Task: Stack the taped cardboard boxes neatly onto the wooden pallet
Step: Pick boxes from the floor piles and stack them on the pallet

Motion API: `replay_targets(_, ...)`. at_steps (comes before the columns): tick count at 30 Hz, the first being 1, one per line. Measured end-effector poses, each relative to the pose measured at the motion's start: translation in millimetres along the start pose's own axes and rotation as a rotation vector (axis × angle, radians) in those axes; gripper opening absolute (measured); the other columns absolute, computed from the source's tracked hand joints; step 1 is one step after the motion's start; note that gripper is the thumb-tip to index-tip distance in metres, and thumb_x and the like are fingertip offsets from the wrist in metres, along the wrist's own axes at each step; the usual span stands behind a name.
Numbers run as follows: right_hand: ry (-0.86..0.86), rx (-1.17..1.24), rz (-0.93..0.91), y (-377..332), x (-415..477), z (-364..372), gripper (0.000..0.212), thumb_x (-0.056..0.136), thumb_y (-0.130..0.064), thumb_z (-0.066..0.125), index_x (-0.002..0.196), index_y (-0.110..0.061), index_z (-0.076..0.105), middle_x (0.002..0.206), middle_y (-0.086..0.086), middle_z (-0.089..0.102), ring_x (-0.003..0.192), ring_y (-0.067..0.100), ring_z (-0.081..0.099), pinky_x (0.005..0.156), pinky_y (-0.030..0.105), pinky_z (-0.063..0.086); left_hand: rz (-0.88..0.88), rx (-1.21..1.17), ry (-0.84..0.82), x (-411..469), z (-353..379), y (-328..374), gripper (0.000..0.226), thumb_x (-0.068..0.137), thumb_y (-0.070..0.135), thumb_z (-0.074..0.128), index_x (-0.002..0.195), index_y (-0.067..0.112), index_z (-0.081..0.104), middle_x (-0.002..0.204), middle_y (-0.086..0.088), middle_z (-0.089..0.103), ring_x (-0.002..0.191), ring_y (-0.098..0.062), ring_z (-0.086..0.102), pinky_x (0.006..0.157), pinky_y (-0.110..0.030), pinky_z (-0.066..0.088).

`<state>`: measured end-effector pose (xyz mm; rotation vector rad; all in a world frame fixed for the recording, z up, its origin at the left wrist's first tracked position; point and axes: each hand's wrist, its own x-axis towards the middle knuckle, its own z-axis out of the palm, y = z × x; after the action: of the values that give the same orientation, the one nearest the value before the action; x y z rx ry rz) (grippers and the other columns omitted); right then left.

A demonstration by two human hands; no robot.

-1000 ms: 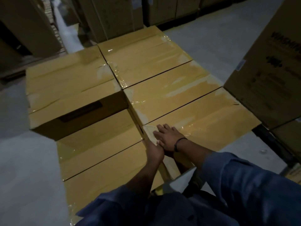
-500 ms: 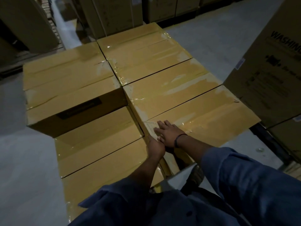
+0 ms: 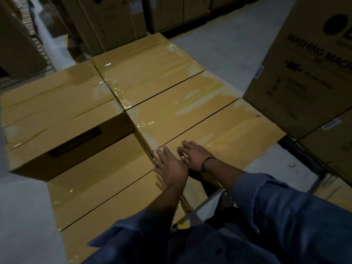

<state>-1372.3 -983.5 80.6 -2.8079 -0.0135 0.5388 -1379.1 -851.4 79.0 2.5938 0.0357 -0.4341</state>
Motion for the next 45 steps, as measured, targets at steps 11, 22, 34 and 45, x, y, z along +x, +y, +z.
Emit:
replay_targets(11,0.250,0.308,0.580,224.4,-30.3,-62.2,0.057,0.106,-0.042,0.042,0.158,-0.022,0.032,0.168,0.004,0.022,0.153,0.031,0.020,0.121,0.049,0.021,0.471,0.337,-0.156,23.6,83.5,170.4,0.081,0.103,0.058,0.038,0.166,0.020,0.003,0.173,-0.009,-0.002,0.156,-0.048,-0.003,0.122,-0.067,-0.003)
replay_targets(22,-0.026,1.123,0.849,490.6,-5.5,-72.5,0.062,0.107,-0.049,0.040,0.151,-0.005,0.044,0.153,0.016,0.048,0.133,0.031,0.049,0.096,0.036,0.037,0.507,0.500,-0.134,70.6,206.7,347.4,0.092,0.098,0.068,0.024,0.164,0.006,0.010,0.170,-0.023,0.002,0.154,-0.053,-0.001,0.120,-0.069,-0.002)
replay_targets(34,-0.284,1.330,0.791,511.0,65.9,-10.5,0.068,0.110,-0.050,0.025,0.153,0.001,0.038,0.159,0.022,0.037,0.147,0.036,0.035,0.117,0.042,0.028,0.407,0.526,-0.073,89.5,238.2,349.9,0.089,0.103,0.066,0.019,0.163,0.008,-0.010,0.171,-0.014,-0.018,0.156,-0.042,-0.016,0.124,-0.063,0.001)
replay_targets(45,-0.418,1.297,0.619,487.7,99.6,44.9,0.070,0.098,-0.069,0.040,0.148,-0.022,0.052,0.152,0.005,0.051,0.133,0.025,0.052,0.113,0.040,0.037,0.364,0.476,-0.059,94.2,242.8,363.2,0.088,0.103,0.066,0.023,0.164,0.012,-0.009,0.171,-0.009,-0.021,0.156,-0.037,-0.020,0.125,-0.063,0.001)
